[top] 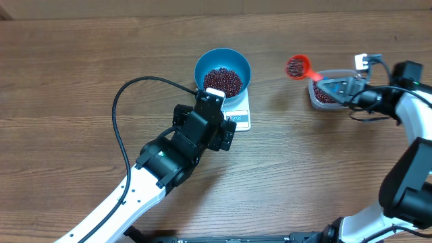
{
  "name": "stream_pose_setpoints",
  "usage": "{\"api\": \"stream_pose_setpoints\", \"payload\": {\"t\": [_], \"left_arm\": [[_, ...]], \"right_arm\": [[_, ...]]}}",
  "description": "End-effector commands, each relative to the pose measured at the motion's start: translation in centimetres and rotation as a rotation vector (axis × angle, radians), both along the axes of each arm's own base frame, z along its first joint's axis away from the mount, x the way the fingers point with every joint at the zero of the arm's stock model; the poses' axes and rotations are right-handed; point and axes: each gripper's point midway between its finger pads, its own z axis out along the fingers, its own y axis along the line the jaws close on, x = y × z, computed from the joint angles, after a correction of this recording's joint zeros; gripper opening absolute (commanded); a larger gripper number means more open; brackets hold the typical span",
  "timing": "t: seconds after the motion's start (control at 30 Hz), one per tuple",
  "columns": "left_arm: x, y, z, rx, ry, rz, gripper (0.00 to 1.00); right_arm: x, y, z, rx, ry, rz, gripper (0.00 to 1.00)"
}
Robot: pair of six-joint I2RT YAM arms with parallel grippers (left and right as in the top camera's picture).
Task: Scoop item into bowl and weigh 150g on scale
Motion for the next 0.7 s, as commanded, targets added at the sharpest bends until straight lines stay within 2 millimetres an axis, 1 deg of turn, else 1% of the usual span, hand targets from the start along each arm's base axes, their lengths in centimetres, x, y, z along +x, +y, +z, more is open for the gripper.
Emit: {"api": "stream_pose_setpoints", "payload": {"t": [0.0, 0.23, 0.37, 0.57, 0.67], "left_arm": [[0.1, 0.2, -0.5, 0.007, 0.007, 0.018, 1.00], [0.1, 0.2, -0.5, 0.007, 0.007, 0.018, 1.00], [0.1, 0.2, -0.5, 0.007, 0.008, 0.018, 0.99], [0.1, 0.2, -0.5, 0.007, 0.008, 0.018, 0.99], [0.1, 0.2, -0.5, 0.007, 0.007, 0.018, 1.00]], "right_arm": [[0.0, 2.1, 0.5, 0.023, -0.028, 0.063, 0.04], [-0.3, 6.2, 0.6, 0.014, -0.067, 0.173, 0.04], [-0.3, 8.1, 0.7, 0.018, -0.064, 0.215, 0.04], [-0.2, 10.3, 1.0, 0.020, -0.076, 0.261, 0.04], [-0.1, 11.0, 1.2, 0.020, -0.082, 0.275, 0.04]]}}
